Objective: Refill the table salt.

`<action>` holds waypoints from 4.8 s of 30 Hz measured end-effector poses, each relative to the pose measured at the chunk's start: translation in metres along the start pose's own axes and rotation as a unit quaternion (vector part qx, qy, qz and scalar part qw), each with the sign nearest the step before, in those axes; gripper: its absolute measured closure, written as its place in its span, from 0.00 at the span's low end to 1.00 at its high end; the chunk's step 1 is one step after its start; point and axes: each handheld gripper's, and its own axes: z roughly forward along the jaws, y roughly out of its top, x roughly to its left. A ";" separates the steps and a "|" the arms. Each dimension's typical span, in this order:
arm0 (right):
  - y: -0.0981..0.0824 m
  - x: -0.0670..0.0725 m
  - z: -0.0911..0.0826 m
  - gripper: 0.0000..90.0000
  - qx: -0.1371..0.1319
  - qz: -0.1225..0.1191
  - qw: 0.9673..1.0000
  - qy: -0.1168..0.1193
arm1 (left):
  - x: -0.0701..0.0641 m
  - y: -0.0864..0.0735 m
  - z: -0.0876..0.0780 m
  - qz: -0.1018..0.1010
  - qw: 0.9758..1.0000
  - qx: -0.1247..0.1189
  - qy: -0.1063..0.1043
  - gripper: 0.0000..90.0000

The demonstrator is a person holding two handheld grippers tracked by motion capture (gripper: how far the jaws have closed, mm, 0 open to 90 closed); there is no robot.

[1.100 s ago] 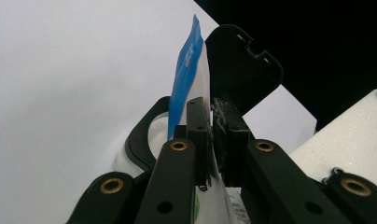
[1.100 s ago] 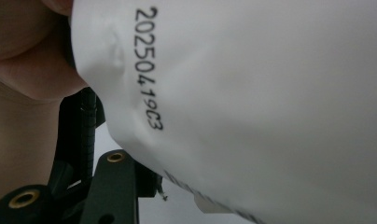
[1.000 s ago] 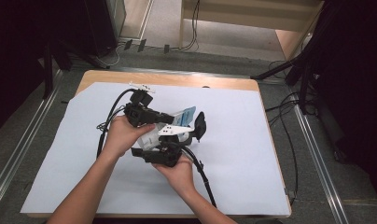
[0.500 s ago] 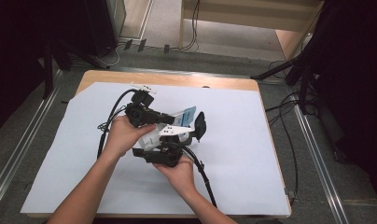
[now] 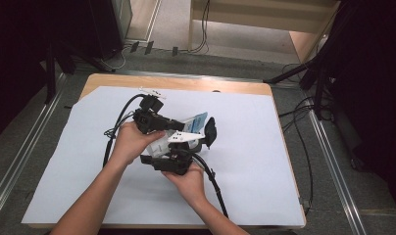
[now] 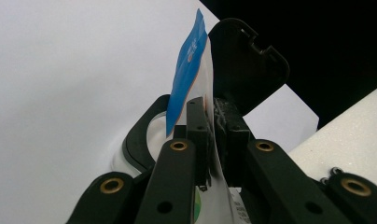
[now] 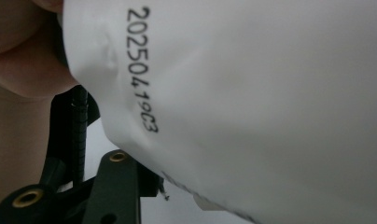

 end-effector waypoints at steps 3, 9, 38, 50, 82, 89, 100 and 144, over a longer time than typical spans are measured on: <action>0.000 0.000 -0.001 0.66 -0.003 -0.003 1.000 -0.004 | -0.001 0.000 -0.001 0.003 1.000 0.001 0.000 0.95; 0.001 0.003 -0.003 0.68 -0.016 -0.009 1.000 -0.005 | -0.005 0.002 -0.005 0.006 1.000 -0.006 0.002 0.95; 0.008 0.002 0.000 0.65 -0.013 0.013 1.000 0.015 | -0.002 0.010 -0.005 0.008 1.000 0.008 0.006 0.95; 0.007 0.004 0.000 0.67 -0.013 0.006 1.000 0.009 | -0.003 0.009 -0.007 0.010 1.000 0.005 0.007 0.95; 0.006 0.006 0.003 0.66 -0.006 -0.008 1.000 0.003 | -0.003 0.005 -0.011 0.018 1.000 -0.001 0.012 0.94; 0.006 0.005 0.002 0.66 -0.001 -0.017 1.000 -0.002 | -0.003 0.003 -0.011 0.021 1.000 -0.004 0.011 0.94; 0.007 0.006 0.001 0.66 -0.005 -0.010 1.000 0.003 | -0.003 0.006 -0.010 0.014 1.000 0.002 0.007 0.93; 0.008 0.009 0.000 0.68 -0.017 -0.009 1.000 0.006 | -0.007 0.017 -0.010 0.015 0.999 0.022 0.025 0.93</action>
